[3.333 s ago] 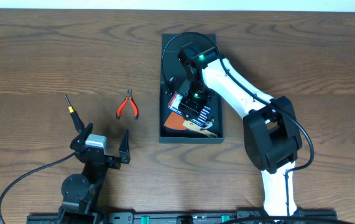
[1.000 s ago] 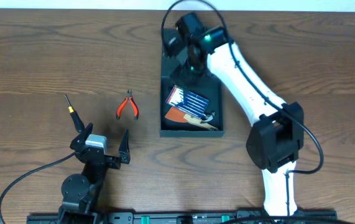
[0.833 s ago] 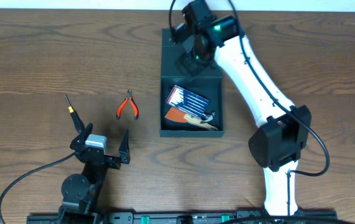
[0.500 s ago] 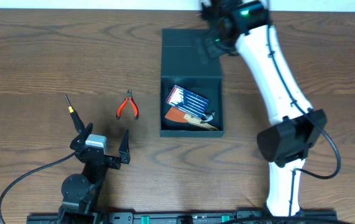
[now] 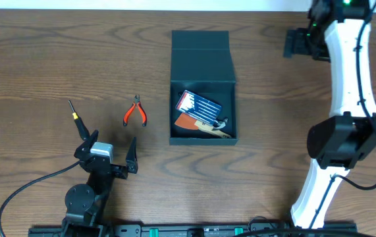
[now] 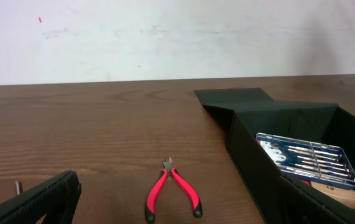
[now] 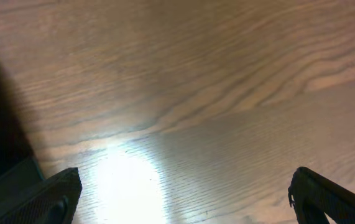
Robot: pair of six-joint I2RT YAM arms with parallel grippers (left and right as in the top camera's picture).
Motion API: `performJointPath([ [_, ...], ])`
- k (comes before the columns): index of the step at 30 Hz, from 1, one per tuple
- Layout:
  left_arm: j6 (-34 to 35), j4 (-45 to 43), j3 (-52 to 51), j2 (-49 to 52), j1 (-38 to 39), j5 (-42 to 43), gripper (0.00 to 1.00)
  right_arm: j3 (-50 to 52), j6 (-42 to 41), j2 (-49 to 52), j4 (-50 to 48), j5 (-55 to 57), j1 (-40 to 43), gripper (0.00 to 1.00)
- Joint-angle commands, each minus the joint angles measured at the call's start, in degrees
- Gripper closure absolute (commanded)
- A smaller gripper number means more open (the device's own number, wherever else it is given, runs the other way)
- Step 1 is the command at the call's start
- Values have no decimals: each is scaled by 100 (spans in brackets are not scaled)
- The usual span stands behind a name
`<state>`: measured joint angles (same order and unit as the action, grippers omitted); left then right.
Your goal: Pack container
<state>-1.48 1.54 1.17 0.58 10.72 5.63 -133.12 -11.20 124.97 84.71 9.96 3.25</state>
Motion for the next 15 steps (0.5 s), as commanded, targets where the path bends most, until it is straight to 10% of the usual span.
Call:
performJointPath([
  [1, 28, 205, -92, -35, 35, 125, 1, -114, -142, -155, 66, 13, -11, 1],
  [15, 26, 205, -92, -35, 35, 125, 2, -114, -144, -155, 101, 11, -17, 1],
])
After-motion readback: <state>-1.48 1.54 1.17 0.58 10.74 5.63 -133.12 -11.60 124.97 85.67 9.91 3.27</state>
